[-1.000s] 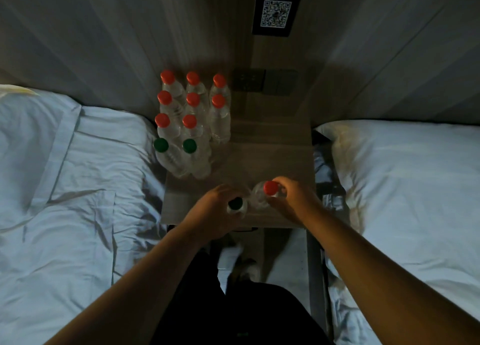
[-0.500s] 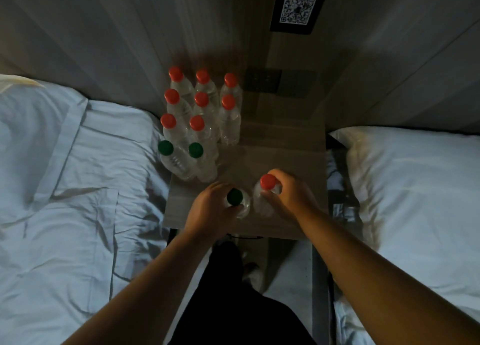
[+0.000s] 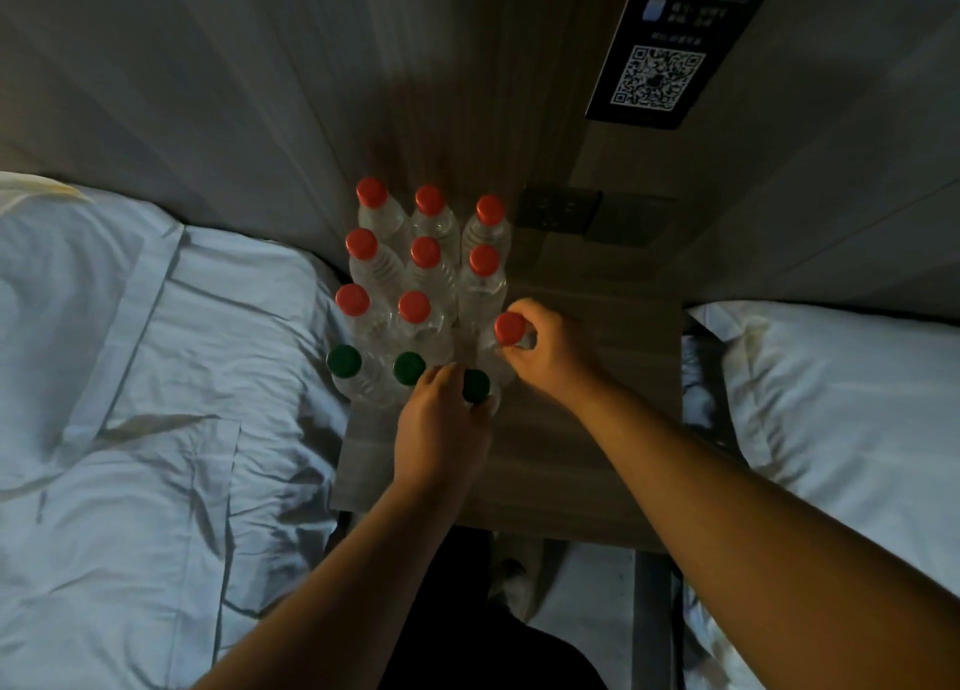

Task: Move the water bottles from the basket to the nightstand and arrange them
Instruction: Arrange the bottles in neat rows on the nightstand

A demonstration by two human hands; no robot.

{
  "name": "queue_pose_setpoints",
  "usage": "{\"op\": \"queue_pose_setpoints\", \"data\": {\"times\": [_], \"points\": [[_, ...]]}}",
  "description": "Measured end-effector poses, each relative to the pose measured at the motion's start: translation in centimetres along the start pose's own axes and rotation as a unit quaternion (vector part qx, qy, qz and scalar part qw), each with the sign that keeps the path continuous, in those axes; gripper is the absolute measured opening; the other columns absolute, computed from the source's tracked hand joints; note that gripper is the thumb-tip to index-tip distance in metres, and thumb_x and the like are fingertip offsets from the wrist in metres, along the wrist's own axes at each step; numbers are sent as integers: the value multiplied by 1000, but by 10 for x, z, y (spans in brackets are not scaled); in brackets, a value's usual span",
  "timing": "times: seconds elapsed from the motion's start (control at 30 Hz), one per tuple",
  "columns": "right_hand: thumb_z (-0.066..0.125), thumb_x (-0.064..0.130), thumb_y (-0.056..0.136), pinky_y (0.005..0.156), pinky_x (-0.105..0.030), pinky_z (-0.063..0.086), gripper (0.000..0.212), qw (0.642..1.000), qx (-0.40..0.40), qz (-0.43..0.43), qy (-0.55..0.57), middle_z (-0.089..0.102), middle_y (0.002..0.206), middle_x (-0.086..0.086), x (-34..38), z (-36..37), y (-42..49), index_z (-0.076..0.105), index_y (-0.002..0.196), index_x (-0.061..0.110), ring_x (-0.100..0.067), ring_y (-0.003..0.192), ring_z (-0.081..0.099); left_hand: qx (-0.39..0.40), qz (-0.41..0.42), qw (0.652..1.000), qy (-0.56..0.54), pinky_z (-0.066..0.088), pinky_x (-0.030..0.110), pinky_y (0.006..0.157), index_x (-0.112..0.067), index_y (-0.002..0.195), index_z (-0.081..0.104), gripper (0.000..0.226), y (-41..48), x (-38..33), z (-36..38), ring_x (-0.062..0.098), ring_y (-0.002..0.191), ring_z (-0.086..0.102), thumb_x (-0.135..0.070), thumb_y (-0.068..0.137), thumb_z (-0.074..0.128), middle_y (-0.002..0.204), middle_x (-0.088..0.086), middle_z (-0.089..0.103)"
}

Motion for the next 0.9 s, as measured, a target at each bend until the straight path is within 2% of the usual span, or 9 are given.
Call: {"op": "queue_pose_setpoints", "data": {"times": [0.23, 0.4, 0.53, 0.6, 0.67, 0.73, 0.77, 0.83, 0.9], "points": [[75, 14, 78, 79, -27, 51, 32, 1000, 17, -12, 7, 64, 103, -9, 1, 10, 7, 62, 107, 13, -20, 94, 61, -5, 11, 1000, -3, 47, 23, 72, -23, 102, 60, 20, -4, 1, 2, 6, 83, 55, -34, 86, 65, 94, -13, 52], [68, 13, 81, 97, -40, 49, 57, 991, 30, 104, 83, 57, 128, -12, -6, 12, -7, 47, 133, 12, -25, 118, 55, 1, 12, 999, -34, 50, 26, 74, -26, 109, 56, 27, -8, 1, -8, 7, 86, 56, -37, 86, 64, 97, -15, 51], [63, 3, 79, 100, -34, 46, 71, 970, 69, 184, 142, 52, 128, 6, -12, 19, -45, 38, 139, 30, -17, 123, 50, -73, 80, 994, -16, 52, 34, 59, -28, 89, 57, 11, -22, 28, -49, 15, 71, 60, -25, 84, 67, 84, -5, 60], [67, 4, 79, 95, -36, 49, 81, 962, 119, 184, 166, 49, 122, 13, -12, 28, -56, 29, 142, 38, -12, 116, 51, -117, 10, 992, -45, 51, 37, 57, -28, 81, 56, 15, -13, 57, -72, 19, 67, 60, -17, 84, 64, 80, -1, 61], [68, 11, 79, 88, -43, 54, 81, 941, 133, 230, 211, 50, 120, 11, -12, 40, -55, 27, 142, 40, -18, 112, 54, -138, -82, 984, -72, 47, 32, 64, -22, 87, 58, 15, 10, 91, -83, 24, 78, 62, -8, 83, 61, 90, 4, 64], [67, 41, 78, 71, -41, 58, 55, 914, 86, 306, 252, 60, 112, 6, -8, 52, -52, 42, 126, 49, -20, 98, 63, -68, -130, 987, -68, 47, 34, 79, -12, 114, 59, 36, 36, 112, -79, 26, 102, 60, 0, 80, 63, 107, 5, 60], [70, 44, 72, 65, -36, 58, 58, 909, 72, 311, 268, 60, 112, 7, -7, 59, -50, 41, 121, 55, -18, 95, 64, -7, -140, 986, -89, 49, 38, 86, -12, 128, 52, 53, 46, 117, -73, 25, 109, 58, 3, 79, 65, 114, 3, 58], [82, 20, 67, 56, -17, 54, 90, 926, 62, 267, 259, 55, 112, 16, -11, 76, -49, 26, 125, 60, -6, 91, 59, 104, -148, 970, -164, 54, 39, 82, -15, 141, 39, 75, 58, 120, -63, 19, 107, 56, 12, 77, 66, 115, -4, 54], [81, 6, 70, 60, -16, 54, 96, 929, 35, 266, 254, 54, 118, 11, -14, 82, -52, 23, 130, 53, -5, 91, 61, 175, -116, 962, -175, 53, 25, 71, -21, 144, 35, 86, 69, 127, -55, 11, 101, 59, 12, 73, 71, 116, -7, 57]]}}
Point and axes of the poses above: each hand's wrist, its own y-axis towards the middle knuckle, its own z-axis out of the palm, x = y × z, the point moved 3 cm from there along y, towards the middle knuckle
